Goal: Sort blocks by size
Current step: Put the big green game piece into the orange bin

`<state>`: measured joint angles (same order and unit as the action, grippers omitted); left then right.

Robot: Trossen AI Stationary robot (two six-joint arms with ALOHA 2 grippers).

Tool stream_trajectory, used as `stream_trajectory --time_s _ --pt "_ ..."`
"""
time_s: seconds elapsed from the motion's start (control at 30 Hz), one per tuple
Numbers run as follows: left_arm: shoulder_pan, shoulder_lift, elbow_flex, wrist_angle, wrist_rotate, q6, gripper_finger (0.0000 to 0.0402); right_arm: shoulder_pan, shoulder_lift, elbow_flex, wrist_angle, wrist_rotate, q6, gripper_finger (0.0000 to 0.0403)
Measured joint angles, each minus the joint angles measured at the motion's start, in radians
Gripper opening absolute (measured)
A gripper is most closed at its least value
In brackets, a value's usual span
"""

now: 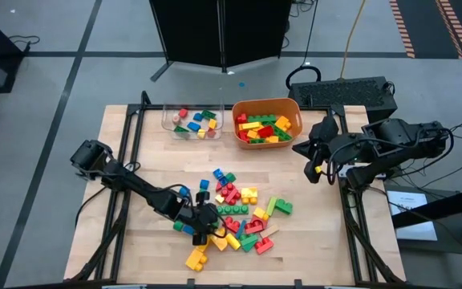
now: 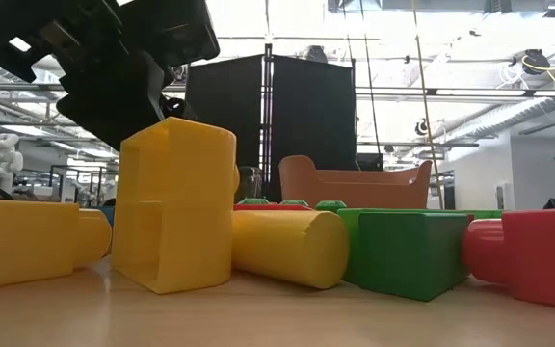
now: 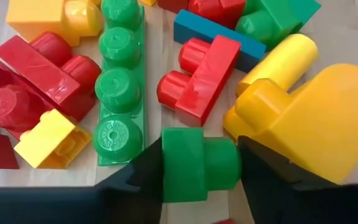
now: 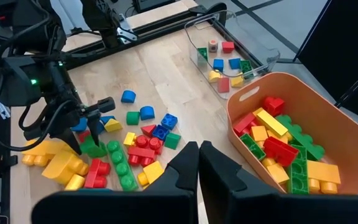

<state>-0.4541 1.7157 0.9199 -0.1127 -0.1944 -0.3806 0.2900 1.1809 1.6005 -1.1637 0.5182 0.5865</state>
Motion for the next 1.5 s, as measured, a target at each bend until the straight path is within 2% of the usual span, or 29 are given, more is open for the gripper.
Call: stream_trajectory --time_s 0.07,0.27,0.5,0.67,0.77,0.87,0.97,1.03,1.07,1.17,1.23,1.33,1.5 --pt "0.000 0.000 0.000 0.000 0.000 -0.003 0.0148 0.000 0.000 0.000 0.000 0.000 0.000 0.0009" --pt "0.003 -0.018 0.000 -0.013 0.013 -0.072 0.0137 0.000 0.000 0.000 0.000 0.000 -0.007 0.0009" --pt "0.046 -0.132 0.025 -0.140 0.007 -0.076 0.0087 0.000 0.000 0.000 0.000 0.000 -0.009 0.0009" --pt "0.114 -0.227 0.066 -0.199 0.004 0.002 0.0053 0.000 0.000 0.000 0.000 0.000 -0.026 0.0009" --pt "0.173 -0.276 0.096 -0.189 -0.034 0.085 0.0034 0.000 0.000 0.000 0.001 0.001 -0.037 0.0009" --pt "0.254 -0.291 0.137 -0.182 -0.061 0.214 0.0011 0.000 0.000 0.000 0.003 0.002 -0.048 0.0009" --pt "0.337 -0.295 0.171 -0.200 -0.045 0.260 0.0004 0.000 0.000 0.000 0.008 0.002 -0.049 0.0009" --pt "0.376 -0.297 0.181 -0.242 0.013 0.256 0.0015 0.000 0.000 0.000 0.008 0.001 -0.047 0.0009" --pt "0.383 -0.298 0.180 -0.314 0.064 0.256 0.0024 0.000 0.000 0.000 0.006 0.001 -0.044 0.0009" --pt "0.367 -0.275 0.165 -0.527 0.185 0.257 0.0060 0.000 0.000 0.000 0.001 0.000 -0.044 0.0009" --pt "0.343 -0.261 0.155 -0.597 0.229 0.276 0.0089 0.000 0.000 0.000 0.001 0.000 -0.047 0.0009" --pt "0.298 -0.246 0.153 -0.557 0.272 0.330 0.0135 0.000 0.000 0.000 0.001 0.000 -0.050 0.0009" --pt "0.248 -0.186 0.153 -0.462 0.276 0.338 0.0200 0.000 0.000 0.000 0.000 0.000 -0.064 0.0009"
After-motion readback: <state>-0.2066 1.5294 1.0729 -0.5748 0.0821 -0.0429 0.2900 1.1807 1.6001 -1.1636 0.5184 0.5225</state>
